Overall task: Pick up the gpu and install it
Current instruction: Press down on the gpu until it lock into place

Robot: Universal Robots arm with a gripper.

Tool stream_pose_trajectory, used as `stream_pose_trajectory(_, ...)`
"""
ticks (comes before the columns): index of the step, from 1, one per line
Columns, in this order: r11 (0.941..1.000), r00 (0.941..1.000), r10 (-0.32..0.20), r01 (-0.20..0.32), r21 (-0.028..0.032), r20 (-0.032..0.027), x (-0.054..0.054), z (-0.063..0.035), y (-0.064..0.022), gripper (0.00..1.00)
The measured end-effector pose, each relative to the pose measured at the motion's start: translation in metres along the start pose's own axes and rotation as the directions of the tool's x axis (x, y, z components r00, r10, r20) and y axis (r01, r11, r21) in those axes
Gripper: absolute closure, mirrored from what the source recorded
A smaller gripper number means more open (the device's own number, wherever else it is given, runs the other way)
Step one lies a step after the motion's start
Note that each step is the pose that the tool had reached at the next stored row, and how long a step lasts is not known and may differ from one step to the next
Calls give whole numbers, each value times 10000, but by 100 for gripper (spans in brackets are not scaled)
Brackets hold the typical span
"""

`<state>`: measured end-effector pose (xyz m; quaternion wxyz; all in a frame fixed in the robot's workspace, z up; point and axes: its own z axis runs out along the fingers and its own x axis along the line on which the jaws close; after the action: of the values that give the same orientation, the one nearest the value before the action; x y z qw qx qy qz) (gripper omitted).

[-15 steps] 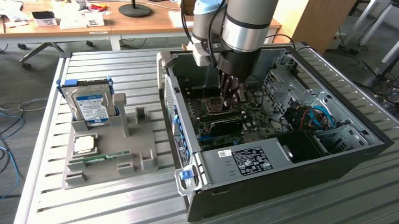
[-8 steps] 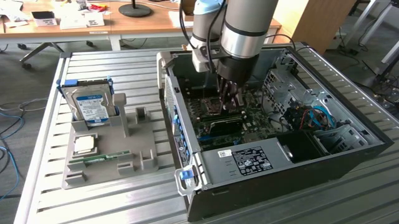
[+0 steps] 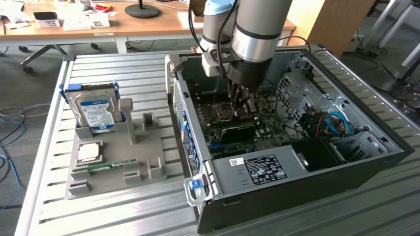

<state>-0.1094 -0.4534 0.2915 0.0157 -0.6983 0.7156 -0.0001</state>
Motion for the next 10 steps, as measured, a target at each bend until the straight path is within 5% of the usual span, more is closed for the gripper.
stream_pose_trajectory(10,10000,10000,-2,2,-1,2,-27,114,18,89)
